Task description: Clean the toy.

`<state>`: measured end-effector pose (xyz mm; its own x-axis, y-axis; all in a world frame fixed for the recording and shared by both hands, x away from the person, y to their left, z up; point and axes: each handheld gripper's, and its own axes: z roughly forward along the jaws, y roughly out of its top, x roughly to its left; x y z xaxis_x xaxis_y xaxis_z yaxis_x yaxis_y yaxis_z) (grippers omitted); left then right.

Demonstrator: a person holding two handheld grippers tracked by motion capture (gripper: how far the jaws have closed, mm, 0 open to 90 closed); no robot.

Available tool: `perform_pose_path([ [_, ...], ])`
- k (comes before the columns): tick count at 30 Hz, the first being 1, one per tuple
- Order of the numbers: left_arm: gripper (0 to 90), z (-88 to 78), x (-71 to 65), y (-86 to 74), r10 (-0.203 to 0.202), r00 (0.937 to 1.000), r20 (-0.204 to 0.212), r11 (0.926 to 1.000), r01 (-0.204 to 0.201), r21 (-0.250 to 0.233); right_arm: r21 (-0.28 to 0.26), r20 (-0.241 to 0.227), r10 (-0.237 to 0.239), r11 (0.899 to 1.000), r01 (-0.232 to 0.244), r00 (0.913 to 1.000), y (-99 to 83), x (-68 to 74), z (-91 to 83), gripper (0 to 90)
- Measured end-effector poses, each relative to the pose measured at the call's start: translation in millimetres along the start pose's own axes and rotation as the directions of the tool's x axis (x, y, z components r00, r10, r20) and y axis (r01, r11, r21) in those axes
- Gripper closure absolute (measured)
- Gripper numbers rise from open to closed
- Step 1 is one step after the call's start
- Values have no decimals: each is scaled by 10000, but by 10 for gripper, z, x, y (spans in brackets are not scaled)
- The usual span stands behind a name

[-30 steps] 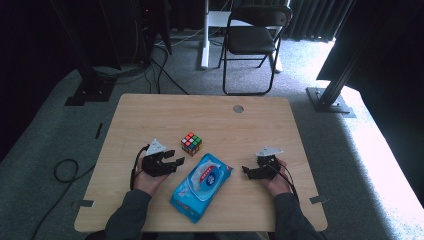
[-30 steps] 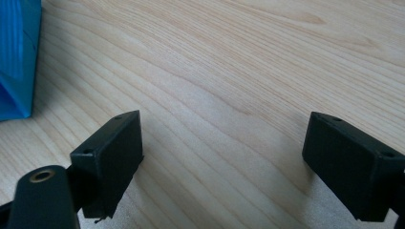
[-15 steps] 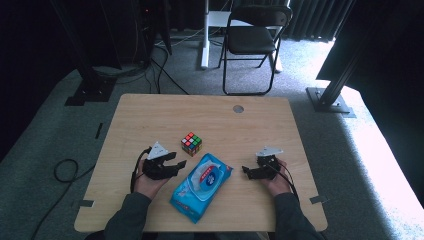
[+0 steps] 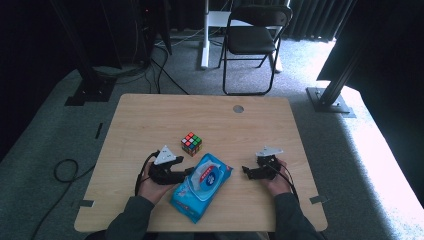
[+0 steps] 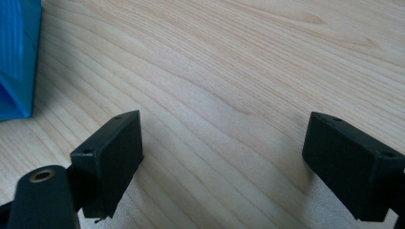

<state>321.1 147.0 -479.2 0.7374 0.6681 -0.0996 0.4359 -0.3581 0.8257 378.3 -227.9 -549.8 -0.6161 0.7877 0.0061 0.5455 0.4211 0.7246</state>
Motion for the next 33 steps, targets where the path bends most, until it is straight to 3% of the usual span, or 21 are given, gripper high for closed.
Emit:
perform_pose_path([
  [8, 396, 78, -40, -27, 164, 9998, 92, 9993, -167, 326, -34, -37, -44, 10000, 44, 10000, -2, 2, -3, 150],
  [11, 411, 145, 13, -56, -52, 9996, -280, 9990, 64, 450, -33, -41, -47, 10000, 47, 10000, -2, 2, -4, 150],
  [13, 425, 176, 74, -77, -398, 9973, -620, 9983, 423, 391, -32, -40, -45, 10000, 45, 10000, -2, 2, -4, 150],
  [16, 466, 233, 130, -98, -340, 9918, -1230, 9967, 427, 683, -33, -34, -43, 10000, 43, 10000, -2, 3, -4, 151],
  [20, 494, 342, 128, -117, -304, 9964, -791, 9945, 380, 971, -33, -34, -40, 10000, 39, 10000, -2, 3, -4, 151],
  [24, 530, 405, 215, -148, -801, 9965, -251, 9904, 824, 1111, -31, -20, -31, 10000, 31, 10000, -3, 5, -5, 151],
  [27, 524, 471, 185, -175, -489, 9961, -736, 9838, 608, 1689, -33, -17, -27, 10000, 27, 10000, -3, 5, -5, 151],
  [28, 531, 491, 177, -185, -594, 9959, -676, 9820, 705, 1754, -33, -17, -26, 10000, 26, 10000, -3, 5, -5, 151],
  [33, 767, 490, 69, -170, -573, 9969, -537, 9818, 660, 1783, -39, -19, -21, 10000, 21, 10000, -3, 5, -5, 151],
])
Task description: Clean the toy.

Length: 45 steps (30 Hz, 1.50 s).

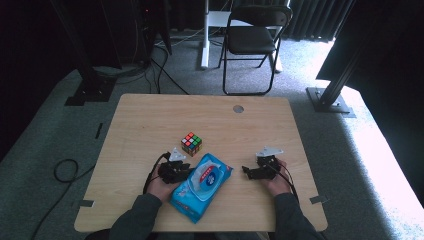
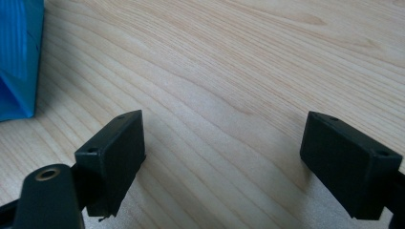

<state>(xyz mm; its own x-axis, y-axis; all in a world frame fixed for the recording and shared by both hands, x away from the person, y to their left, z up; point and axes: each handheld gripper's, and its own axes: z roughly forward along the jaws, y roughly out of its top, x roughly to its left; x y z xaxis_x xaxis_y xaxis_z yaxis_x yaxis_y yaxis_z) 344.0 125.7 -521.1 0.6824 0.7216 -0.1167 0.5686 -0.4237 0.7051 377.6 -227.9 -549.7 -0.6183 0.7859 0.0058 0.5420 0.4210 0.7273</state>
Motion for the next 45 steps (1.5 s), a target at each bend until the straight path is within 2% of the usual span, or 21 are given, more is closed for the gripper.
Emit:
perform_pose_path([
  [1, 808, 2, -22, 3, -23, 10000, 18, 10000, 23, 21, 0, -2, 2, 10000, -2, 10000, 0, 0, 0, 151],
  [2, 805, 6, -39, 2, 42, 9999, 149, 10000, -43, 20, 1, -1, 7, 10000, -7, 10000, 1, 0, 0, 151],
  [4, 773, 33, -119, 1, 234, 9986, 469, 9997, -235, 18, 1, -10, -4, 10000, 4, 10000, 1, -2, 1, 151],
  [8, 681, 112, -396, 30, 778, 9935, 834, 9968, -792, 138, -5, -14, -13, 10000, 13, 10000, 1, -2, 1, 151],
  [10, 650, 152, -508, 35, 887, 9900, 1096, 9958, -908, 143, -2, -15, -17, 10000, 17, 10000, 1, -3, 1, 151],
  [12, 613, 182, -586, 41, 809, 9893, 1214, 9966, -824, 79, -4, -16, -16, 10000, 16, 10000, 1, -3, 1, 151],
  [16, 538, 168, -607, 64, 700, 9924, 1013, 9976, -695, -77, -2, -16, -7, 10000, 7, 10000, 1, -3, 1, 151],
  [19, 517, 68, -559, 95, 675, 9915, 1109, 9973, -636, -378, -1, -22, -12, 10000, 12, 10000, 1, -4, 1, 151],
  [22, 501, -42, -536, 127, 795, 9845, 1566, 9957, -711, -585, 1, -21, -13, 10000, 13, 10000, 1, -4, 0, 151],
  [24, 496, -103, -550, 148, 949, 9810, 1690, 9939, -837, -719, -1, -20, -13, 10000, 13, 10000, 1, -3, 1, 151],
  [30, 486, -178, -688, 231, 1407, 9577, 2509, 9869, -1156, -1124, 2, -18, -30, 10000, 30, 10000, 1, -5, 1, 151],
  [31, 486, -178, -716, 243, 1511, 9543, 2579, 9855, -1250, -1147, -2, -18, -37, 10000, 37, 10000, 1, -5, 1, 151],
  [32, 486, -178, -716, 243, 1511, 9543, 2579, 9855, -1250, -1147, -2, -18, -37, 10000, 37, 10000, 1, -5, 1, 151],
  [33, 486, -161, -762, 263, 1701, 9508, 2589, 9828, -1447, -1144, 3, -20, -32, 10000, 32, 10000, 1, -5, 0, 151],
  [35, 484, -142, -788, 274, 1743, 9482, 2656, 9823, -1489, -1133, -1, -19, -36, 10000, 36, 10000, 1, -5, 1, 151],
  [37, 481, -120, -813, 284, 1819, 9423, 2812, 9815, -1565, -1104, -2, -19, -36, 10000, 36, 10000, 1, -5, 1, 151],
  [38, 481, -120, -813, 284, 1819, 9423, 2812, 9815, -1565, -1104, -2, -19, -36, 10000, 36, 10000, 1, -5, 1, 151],
  [39, 481, -85, -851, 290, 1948, 9352, 2956, 9797, -1714, -1036, 2, -22, -35, 10000, 35, 10000, 1, -5, 0, 151],
  [40, 480, -69, -864, 289, 2012, 9323, 3006, 9787, -1784, -1017, 2, -22, -39, 10000, 39, 10000, 1, -5, 0, 151],
  [42, 486, -39, -882, 286, 2106, 9301, 3009, 9772, -1918, -913, 0, -19, -39, 10000, 39, 10000, 0, -5, 1, 151],
  [45, 547, -43, -879, 285, 2251, 9267, 3010, 9739, -2044, -990, 3, -18, -37, 10000, 37, 10000, 0, -5, 0, 151],
])
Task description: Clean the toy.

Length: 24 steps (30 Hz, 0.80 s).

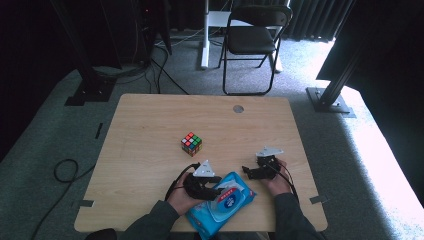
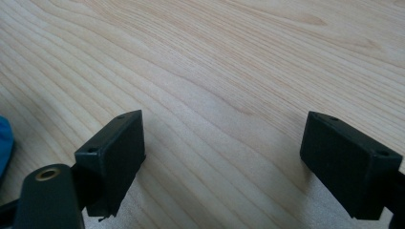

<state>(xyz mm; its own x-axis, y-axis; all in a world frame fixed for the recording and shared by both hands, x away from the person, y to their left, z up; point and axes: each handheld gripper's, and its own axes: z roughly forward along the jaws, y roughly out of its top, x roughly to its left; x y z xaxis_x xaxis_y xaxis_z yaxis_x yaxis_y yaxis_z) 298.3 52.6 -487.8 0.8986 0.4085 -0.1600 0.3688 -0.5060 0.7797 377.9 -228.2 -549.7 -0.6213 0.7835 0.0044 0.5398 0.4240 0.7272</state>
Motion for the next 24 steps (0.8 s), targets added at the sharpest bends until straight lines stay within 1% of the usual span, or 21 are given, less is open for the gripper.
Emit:
perform_pose_path([
  [3, 576, 2, -14, 4, 273, 9996, -88, 9996, -272, 86, -3, -1, -4, 10000, 4, 10000, 0, 0, 0, 151],
  [4, 589, 1, -21, 6, 316, 9995, -56, 9995, -315, 63, -5, -1, -4, 10000, 4, 10000, 0, 0, 0, 151],
  [9, 737, 6, -75, 8, 764, 9970, 117, 9970, -765, 111, -4, 1, 0, 10000, 0, 10000, 0, 0, 0, 151],
  [14, 763, -5, -63, 7, 693, 9973, 228, 9976, -694, 17, -3, 0, 0, 10000, 0, 10000, 0, 0, 0, 151],
  [15, 782, -22, -58, 10, 672, 9974, 268, 9977, -669, -92, -7, 1, -2, 10000, 2, 10000, 0, 0, 1, 151],
  [16, 867, -33, -49, 14, 596, 9978, 301, 9982, -592, -117, -8, -1, -4, 10000, 4, 10000, 0, 0, 1, 151],
  [17, 862, -38, -45, 14, 622, 9977, 282, 9980, -620, -81, -3, -2, 1, 10000, -1, 10000, 0, 0, 0, 151],
  [18, 877, -37, -45, 10, 658, 9974, 287, 9978, -657, -54, -5, -1, 6, 10000, -6, 10000, 0, 0, 0, 151],
  [21, 891, -34, -49, 5, 653, 9975, 282, 9979, -651, -69, -4, 0, 6, 10000, -6, 10000, 0, 0, 0, 151],
  [24, 898, -57, -50, 14, 707, 9971, 294, 9974, -703, -161, -2, -1, 3, 10000, -3, 10000, 0, 0, 0, 151],
])
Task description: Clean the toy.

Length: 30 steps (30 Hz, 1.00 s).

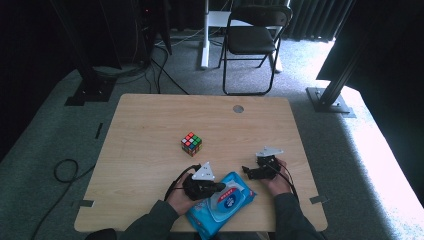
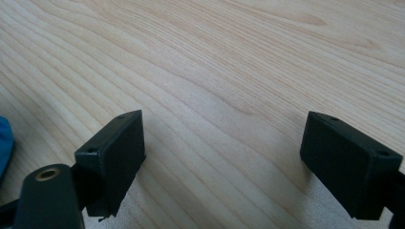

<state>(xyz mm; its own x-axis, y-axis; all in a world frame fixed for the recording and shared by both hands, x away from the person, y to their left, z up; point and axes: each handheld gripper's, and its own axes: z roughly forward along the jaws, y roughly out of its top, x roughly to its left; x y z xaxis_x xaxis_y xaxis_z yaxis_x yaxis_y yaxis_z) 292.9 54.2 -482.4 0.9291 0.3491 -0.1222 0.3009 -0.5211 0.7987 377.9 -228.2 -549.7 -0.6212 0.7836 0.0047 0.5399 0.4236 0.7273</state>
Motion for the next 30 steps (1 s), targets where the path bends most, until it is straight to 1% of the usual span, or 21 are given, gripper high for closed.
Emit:
perform_pose_path([
  [2, 899, -26, 10, 6, -61, 10000, 2, 9999, 61, -151, 0, 0, 2, 10000, -2, 10000, 0, 0, 0, 151],
  [5, 900, -83, 41, 19, -313, 9993, 185, 9983, 321, -494, 0, 1, 3, 10000, -3, 10000, 0, 0, 0, 151],
  [7, 900, -124, 55, 30, -360, 9992, 171, 9971, 371, -662, 5, -1, 3, 10000, -3, 10000, 0, 0, 0, 151],
  [9, 900, -161, 72, 37, -374, 9993, 35, 9964, 376, -762, -2, 1, 6, 10000, -6, 10000, 0, 0, 0, 151],
  [14, 900, -230, 159, 9, -731, 9972, -155, 9924, 712, -999, 2, 0, 1, 10000, -1, 10000, 0, 0, 0, 151],
  [17, 900, -267, 168, 19, -702, 9971, -283, 9918, 668, -1093, 5, -2, -5, 10000, 5, 10000, 0, -1, 0, 151],
  [19, 900, -301, 177, 32, -729, 9966, -387, 9900, 676, -1241, -4, -1, 16, 10000, -16, 10000, 0, 1, 0, 151],
  [22, 900, -399, 223, 43, -954, 9944, -459, 9833, 869, -1602, 5, 2, 9, 10000, -9, 10000, 0, 0, -1, 151],
  [24, 900, -466, 254, 45, -1099, 9931, -409, 9779, 1007, -1832, 2, -1, 8, 10000, -8, 10000, 0, 0, 0, 151],
  [26, 900, -515, 267, 44, -1186, 9908, -651, 9733, 1031, -2049, -1, 0, 11, 10000, -11, 10000, 0, 1, 0, 151],
  [28, 900, -581, 304, 39, -1447, 9855, -884, 9640, 1203, -2371, 1, -1, 9, 10000, -9, 10000, 0, 1, 0, 151],
  [29, 900, -581, 304, 39, -1447, 9855, -884, 9640, 1203, -2371, 1, -1, 9, 10000, -9, 10000, 0, 1, 0, 151],
  [30, 900, -655, 352, 32, -1599, 9807, -1123, 9593, 1275, -2521, 0, 2, 8, 10000, -8, 10000, 0, 1, 0, 151],
])
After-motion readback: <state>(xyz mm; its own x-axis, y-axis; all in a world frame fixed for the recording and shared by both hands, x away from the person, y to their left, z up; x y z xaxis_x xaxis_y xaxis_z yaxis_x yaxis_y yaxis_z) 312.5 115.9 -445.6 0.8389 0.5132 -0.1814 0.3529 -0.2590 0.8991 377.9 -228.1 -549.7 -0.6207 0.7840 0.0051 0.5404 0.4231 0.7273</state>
